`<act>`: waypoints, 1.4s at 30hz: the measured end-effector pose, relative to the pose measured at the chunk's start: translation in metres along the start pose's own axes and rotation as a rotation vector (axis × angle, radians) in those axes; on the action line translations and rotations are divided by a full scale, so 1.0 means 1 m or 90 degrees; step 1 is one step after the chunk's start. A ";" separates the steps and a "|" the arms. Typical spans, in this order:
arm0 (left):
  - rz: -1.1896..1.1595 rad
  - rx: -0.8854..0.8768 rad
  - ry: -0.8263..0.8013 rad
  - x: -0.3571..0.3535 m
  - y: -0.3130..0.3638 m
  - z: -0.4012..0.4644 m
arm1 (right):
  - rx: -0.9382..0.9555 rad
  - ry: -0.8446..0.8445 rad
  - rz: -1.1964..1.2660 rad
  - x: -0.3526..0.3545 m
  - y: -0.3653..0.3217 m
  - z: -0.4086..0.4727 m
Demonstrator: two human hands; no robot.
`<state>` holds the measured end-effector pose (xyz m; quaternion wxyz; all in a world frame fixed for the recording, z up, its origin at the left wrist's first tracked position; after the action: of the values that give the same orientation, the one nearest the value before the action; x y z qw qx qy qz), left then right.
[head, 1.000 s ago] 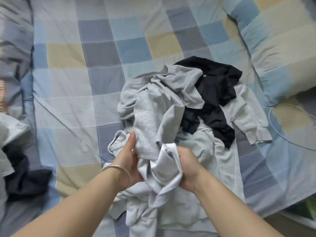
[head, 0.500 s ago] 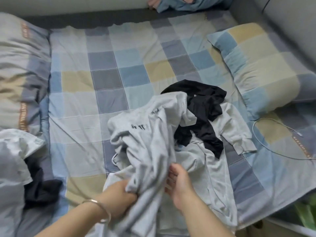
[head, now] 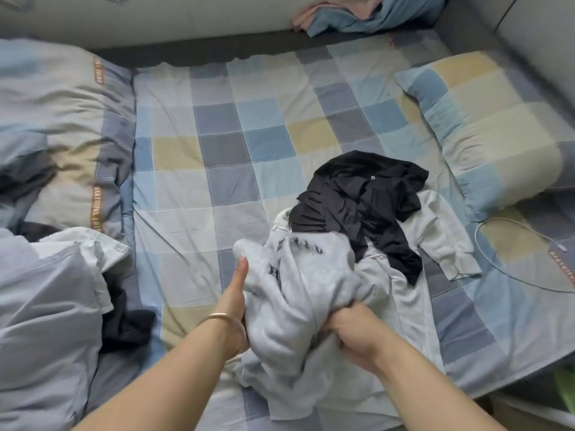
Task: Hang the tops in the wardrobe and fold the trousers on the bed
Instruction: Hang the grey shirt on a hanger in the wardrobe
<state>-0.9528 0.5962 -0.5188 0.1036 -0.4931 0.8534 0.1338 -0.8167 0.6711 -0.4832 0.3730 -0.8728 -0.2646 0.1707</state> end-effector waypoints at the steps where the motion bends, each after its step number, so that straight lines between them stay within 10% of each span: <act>1: -0.037 -0.020 0.006 -0.008 0.004 -0.006 | 0.002 -0.046 -0.029 0.002 -0.007 -0.015; 8: 0.003 -0.129 -0.150 -0.093 0.031 -0.142 | -0.052 -0.188 -0.470 0.037 -0.045 -0.106; 15: 0.211 -0.158 -0.299 -0.155 0.027 -0.290 | 0.262 0.103 -0.304 0.084 -0.219 -0.159; 22: 0.374 -0.296 -0.430 -0.195 0.033 -0.416 | 0.412 -0.036 -0.474 0.026 -0.332 -0.227; 28: 0.505 -0.371 -0.435 -0.214 0.043 -0.473 | 0.431 0.084 -0.703 0.004 -0.354 -0.241; 34: 0.430 -0.471 -0.259 -0.173 0.095 -0.477 | 0.501 0.111 -0.619 0.016 -0.371 -0.259; 42: 0.020 -0.839 0.229 -0.078 0.152 -0.519 | 0.966 0.341 -0.511 -0.021 -0.433 -0.358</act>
<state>-1.0698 0.5601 0.0140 -0.3635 -0.4555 0.6045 0.5432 -0.8016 0.7102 0.0775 0.9301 -0.2441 -0.2695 -0.0528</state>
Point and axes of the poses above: each hand's wrist, its own z-axis towards the middle knuckle, its own x-axis out of the back of the hand, y = z × x, the point moved 8 cm from there along z, towards the middle knuckle, and after that the axes turned 9 degrees about x, right-handed, at the moved point
